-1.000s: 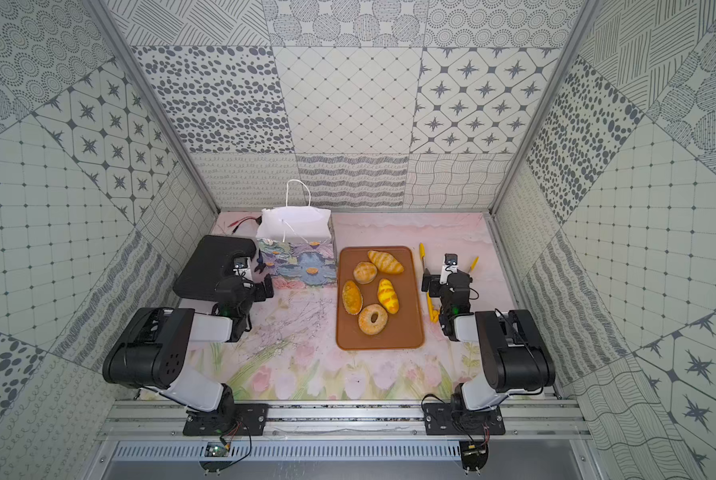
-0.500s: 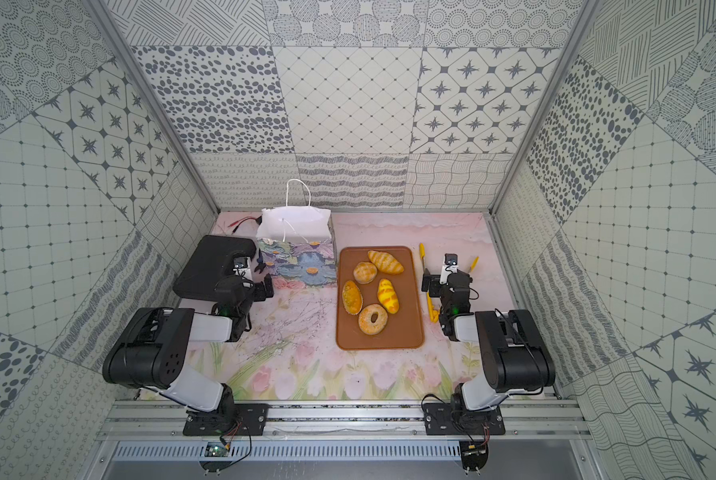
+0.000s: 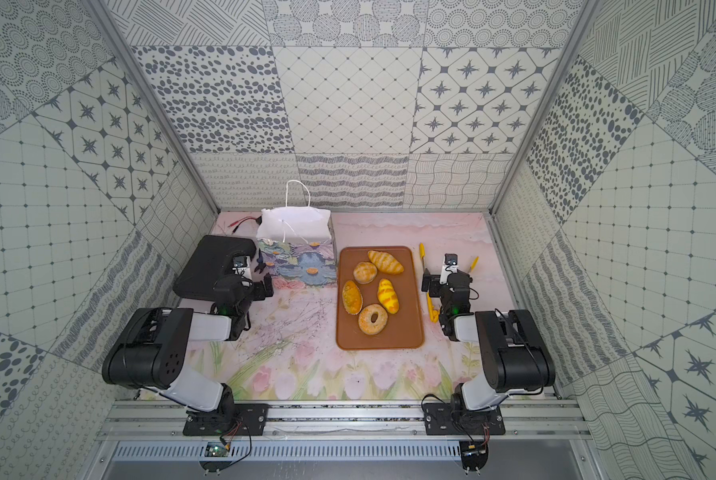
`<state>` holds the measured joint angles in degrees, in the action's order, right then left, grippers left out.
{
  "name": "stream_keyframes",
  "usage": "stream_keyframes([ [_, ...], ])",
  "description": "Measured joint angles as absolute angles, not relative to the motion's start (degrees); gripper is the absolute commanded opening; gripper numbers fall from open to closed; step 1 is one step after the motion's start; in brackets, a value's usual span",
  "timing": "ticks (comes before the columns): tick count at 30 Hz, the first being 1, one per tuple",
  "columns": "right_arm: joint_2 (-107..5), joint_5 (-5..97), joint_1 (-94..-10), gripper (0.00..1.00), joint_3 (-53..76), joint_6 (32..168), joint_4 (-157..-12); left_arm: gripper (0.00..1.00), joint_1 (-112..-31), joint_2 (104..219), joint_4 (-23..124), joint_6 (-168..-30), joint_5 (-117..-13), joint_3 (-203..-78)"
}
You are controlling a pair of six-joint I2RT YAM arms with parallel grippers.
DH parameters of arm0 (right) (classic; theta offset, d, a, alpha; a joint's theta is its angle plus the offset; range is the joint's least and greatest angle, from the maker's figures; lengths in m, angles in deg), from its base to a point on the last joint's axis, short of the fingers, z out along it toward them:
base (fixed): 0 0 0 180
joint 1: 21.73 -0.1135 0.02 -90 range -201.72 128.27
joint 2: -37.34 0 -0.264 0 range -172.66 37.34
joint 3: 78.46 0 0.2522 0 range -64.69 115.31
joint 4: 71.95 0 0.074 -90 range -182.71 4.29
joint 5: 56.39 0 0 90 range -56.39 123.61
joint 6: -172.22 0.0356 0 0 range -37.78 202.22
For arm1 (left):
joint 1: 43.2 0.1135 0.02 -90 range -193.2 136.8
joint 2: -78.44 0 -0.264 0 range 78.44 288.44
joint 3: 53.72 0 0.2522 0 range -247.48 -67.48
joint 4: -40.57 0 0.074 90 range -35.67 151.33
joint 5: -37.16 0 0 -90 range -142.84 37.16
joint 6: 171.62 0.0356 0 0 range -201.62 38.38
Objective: Pack bread into a paper bag
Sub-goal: Pick up the clamp from the center of the board.
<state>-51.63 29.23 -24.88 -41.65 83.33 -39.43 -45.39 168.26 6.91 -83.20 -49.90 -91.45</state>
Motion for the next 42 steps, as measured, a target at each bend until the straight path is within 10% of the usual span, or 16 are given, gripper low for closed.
stream_keyframes([
  [12,-33.9,27.5,-25.8,1.0,-38.5,84.9,-55.6,0.98,-45.1,146.9,26.8,-84.5,-50.1,-97.3],
  [21,-28.8,12.2,-35.4,1.0,-7.2,93.5,-97.9,0.99,-43.6,139.2,56.5,-89.9,-50.3,-112.4],
  [33,-41.1,13.4,-38.3,1.0,22.2,103.3,-141.1,0.99,-39.5,150.8,87.6,-98.7,-60.1,-140.9],
  [42,-41.5,19.4,-33.9,1.0,11.3,109.1,-149.4,0.99,-39.2,161.0,103.2,-103.6,-63.4,-160.5],
])
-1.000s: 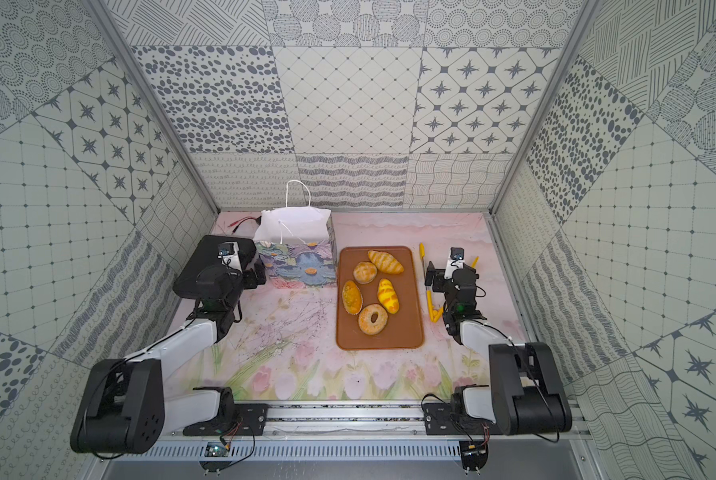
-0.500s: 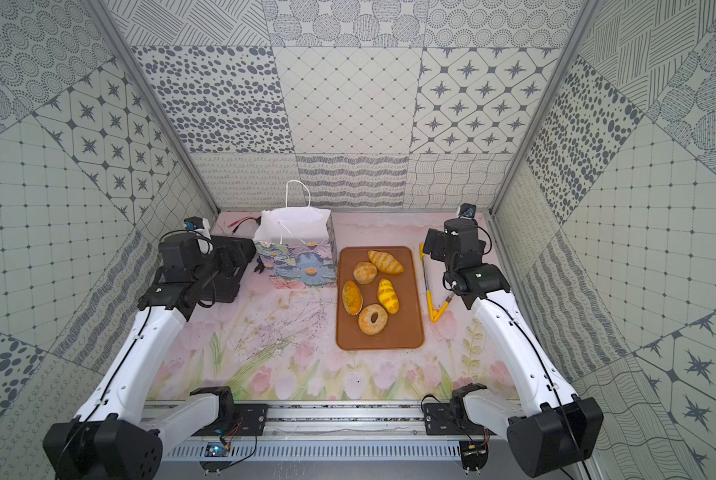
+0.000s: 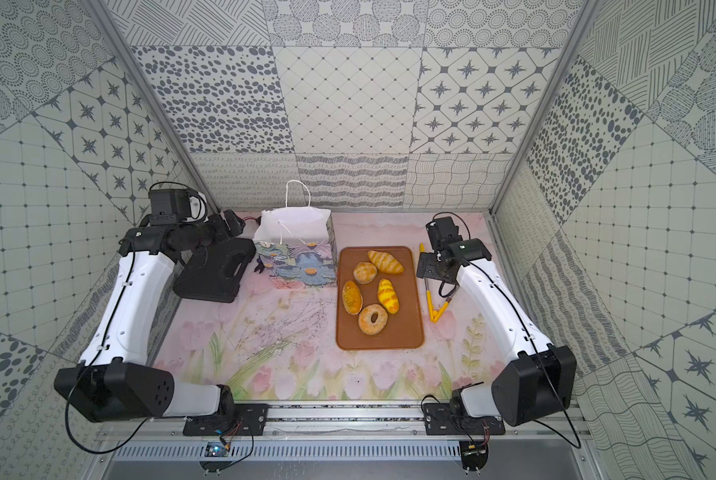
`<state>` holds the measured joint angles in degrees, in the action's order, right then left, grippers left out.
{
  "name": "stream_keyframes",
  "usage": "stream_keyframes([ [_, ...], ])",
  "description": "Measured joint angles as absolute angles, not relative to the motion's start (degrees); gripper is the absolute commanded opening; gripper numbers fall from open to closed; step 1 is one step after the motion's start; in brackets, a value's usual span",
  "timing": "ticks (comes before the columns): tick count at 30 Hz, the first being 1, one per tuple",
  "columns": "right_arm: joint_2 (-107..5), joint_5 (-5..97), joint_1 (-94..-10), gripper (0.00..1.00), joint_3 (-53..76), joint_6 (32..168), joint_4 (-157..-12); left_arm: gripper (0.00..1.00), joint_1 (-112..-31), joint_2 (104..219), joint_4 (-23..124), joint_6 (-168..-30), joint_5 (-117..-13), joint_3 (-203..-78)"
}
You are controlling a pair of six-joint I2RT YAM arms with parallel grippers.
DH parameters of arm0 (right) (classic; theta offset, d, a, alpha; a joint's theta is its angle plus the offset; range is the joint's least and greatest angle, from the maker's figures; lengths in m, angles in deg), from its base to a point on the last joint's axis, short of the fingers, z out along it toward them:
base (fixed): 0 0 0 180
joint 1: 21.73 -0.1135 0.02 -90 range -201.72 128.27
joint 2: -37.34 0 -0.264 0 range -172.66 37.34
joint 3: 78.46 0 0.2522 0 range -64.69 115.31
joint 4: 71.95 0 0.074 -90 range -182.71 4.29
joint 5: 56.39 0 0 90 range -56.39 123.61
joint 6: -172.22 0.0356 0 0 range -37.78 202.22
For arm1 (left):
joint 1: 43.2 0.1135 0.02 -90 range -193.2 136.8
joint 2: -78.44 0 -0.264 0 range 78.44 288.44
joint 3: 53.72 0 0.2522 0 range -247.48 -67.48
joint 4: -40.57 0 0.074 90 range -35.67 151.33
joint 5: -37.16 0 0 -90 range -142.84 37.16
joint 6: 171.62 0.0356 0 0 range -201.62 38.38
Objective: Pack bread into a paper bag
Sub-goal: Pick up the clamp from the center of the board.
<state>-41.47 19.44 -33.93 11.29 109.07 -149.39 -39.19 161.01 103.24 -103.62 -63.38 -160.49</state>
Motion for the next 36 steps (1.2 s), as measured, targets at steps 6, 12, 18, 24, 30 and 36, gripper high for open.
stream_keyframes([
  [6,-44.8,22.1,-32.0,1.0,11.6,109.2,-153.2,0.99,-39.0,165.4,109.9,-104.4,-64.2,-165.8],
  [12,-48.7,24.2,-32.2,1.0,11.2,108.4,-153.5,0.99,-39.0,167.0,113.3,-104.4,-65.5,-166.4],
  [18,-49.4,26.3,-32.2,1.0,9.5,107.2,-152.0,0.99,-37.3,166.6,113.7,-104.7,-68.3,-162.9],
  [24,-53.5,29.1,-31.9,1.0,9.4,105.7,-151.7,0.99,-35.6,167.0,113.7,-105.2,-71.3,-161.7],
  [30,-55.6,31.4,-31.7,1.0,9.4,105.3,-150.9,0.99,-35.5,167.6,113.7,-105.2,-73.5,-161.5],
  [36,-56.2,31.4,-31.7,1.0,9.4,105.3,-150.2,0.99,-35.3,168.0,113.7,-105.1,-74.7,-161.2],
])
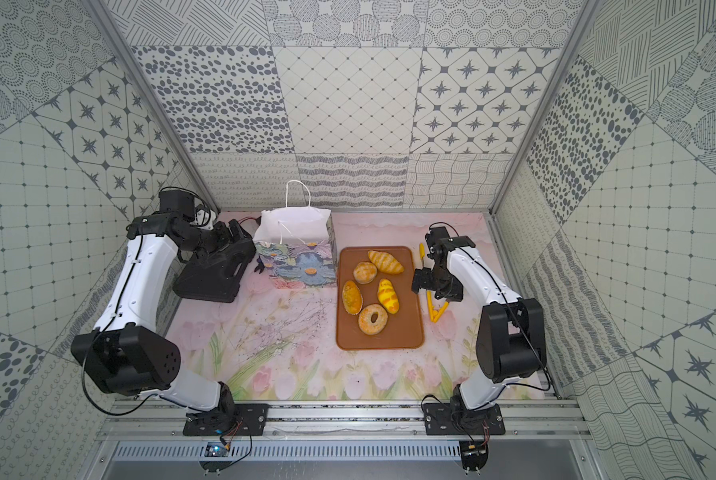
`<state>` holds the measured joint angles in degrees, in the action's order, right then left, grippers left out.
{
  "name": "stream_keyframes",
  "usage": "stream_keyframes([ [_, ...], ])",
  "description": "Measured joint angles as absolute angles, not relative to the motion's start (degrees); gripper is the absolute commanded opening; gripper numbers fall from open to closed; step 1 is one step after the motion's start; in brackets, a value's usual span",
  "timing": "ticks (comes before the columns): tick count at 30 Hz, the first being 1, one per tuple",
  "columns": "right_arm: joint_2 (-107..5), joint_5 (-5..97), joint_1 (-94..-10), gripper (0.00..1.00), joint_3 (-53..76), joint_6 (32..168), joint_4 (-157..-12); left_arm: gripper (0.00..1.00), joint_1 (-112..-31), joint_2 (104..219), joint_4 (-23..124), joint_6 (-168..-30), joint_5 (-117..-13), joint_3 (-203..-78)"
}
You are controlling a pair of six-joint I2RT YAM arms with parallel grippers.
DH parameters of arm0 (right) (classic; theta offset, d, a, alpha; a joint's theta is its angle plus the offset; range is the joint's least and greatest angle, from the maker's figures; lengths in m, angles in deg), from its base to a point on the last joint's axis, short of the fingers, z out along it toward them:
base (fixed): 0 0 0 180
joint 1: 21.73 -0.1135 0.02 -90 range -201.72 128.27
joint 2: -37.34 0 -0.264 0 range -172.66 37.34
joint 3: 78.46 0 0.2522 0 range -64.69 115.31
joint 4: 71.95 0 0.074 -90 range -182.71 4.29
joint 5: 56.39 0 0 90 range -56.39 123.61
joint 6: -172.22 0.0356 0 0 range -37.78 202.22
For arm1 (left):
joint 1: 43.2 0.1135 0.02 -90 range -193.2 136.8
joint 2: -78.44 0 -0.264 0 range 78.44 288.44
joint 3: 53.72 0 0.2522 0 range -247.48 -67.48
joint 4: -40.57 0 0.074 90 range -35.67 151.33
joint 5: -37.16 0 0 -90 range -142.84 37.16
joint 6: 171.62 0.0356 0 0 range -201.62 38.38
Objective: Pack bread into a paper bag
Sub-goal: Pick up the clamp from the center of the board.
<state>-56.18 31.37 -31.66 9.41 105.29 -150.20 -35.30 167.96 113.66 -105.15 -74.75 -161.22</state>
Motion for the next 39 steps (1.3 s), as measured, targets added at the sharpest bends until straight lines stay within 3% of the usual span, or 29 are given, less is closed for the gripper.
stream_keyframes([
  [39,-69.2,31.8,-26.2,1.0,12.2,106.3,-144.4,0.99,-35.2,169.3,113.6,-104.2,-76.5,-160.7],
])
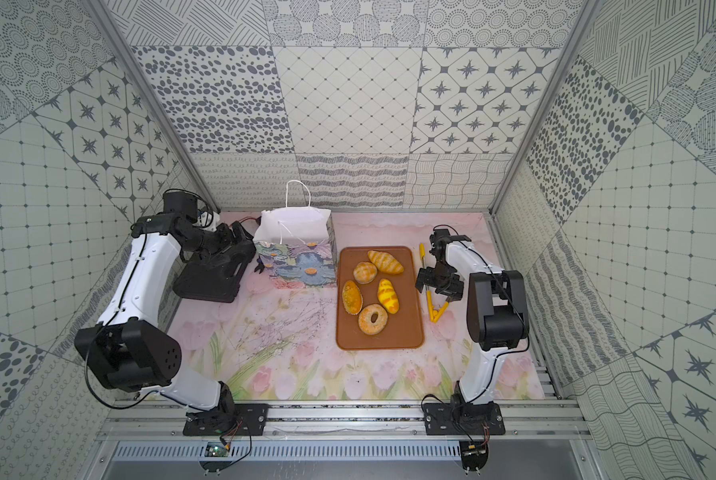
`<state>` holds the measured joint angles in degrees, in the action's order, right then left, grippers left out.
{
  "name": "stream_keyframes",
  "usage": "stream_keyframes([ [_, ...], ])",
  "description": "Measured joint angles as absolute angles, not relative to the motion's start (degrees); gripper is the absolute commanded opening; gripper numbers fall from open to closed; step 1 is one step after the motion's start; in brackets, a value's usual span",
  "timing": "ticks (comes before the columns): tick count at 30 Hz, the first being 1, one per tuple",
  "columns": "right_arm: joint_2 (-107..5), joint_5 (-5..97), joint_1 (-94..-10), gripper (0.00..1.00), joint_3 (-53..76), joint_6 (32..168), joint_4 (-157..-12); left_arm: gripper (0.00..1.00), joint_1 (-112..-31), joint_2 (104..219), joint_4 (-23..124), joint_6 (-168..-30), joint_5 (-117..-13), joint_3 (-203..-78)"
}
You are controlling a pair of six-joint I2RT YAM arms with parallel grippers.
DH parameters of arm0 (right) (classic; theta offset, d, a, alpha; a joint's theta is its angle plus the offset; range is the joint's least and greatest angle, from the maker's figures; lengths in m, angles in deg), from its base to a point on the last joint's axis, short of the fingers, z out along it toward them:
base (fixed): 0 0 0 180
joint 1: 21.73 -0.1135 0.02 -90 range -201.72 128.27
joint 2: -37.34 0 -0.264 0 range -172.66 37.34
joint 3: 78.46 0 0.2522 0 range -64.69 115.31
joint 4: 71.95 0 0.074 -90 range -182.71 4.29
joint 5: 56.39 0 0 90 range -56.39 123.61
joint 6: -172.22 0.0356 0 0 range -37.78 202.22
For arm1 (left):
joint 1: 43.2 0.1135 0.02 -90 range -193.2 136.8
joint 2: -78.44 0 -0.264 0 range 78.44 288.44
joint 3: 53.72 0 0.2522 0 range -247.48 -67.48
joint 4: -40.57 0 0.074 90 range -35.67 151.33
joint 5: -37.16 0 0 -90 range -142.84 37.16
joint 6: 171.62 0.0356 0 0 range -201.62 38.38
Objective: Pack bread into a paper bag
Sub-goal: Pick up the clamp from the center of the board.
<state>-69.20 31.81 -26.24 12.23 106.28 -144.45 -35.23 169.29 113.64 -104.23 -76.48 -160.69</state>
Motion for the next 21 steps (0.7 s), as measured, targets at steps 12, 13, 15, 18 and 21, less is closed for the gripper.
stream_keyframes([
  [12,-69.1,32.7,-24.6,1.0,10.7,106.2,-144.1,0.99,-35.2,169.7,113.6,-103.9,-76.5,-160.8],
  [13,-69.1,32.9,-24.6,1.0,10.7,106.2,-144.1,0.99,-35.2,169.7,113.6,-103.9,-76.5,-160.8],
  [15,-69.2,33.1,-24.6,1.0,10.7,106.1,-144.1,0.99,-35.2,169.7,113.6,-103.9,-76.5,-160.9],
  [18,-69.9,33.2,-24.6,1.0,11.4,105.9,-144.3,0.98,-35.1,169.7,113.6,-103.9,-76.5,-160.9],
  [21,-71.4,33.2,-24.6,1.0,12.4,105.8,-144.3,0.98,-35.1,169.7,113.6,-103.9,-76.5,-160.9],
])
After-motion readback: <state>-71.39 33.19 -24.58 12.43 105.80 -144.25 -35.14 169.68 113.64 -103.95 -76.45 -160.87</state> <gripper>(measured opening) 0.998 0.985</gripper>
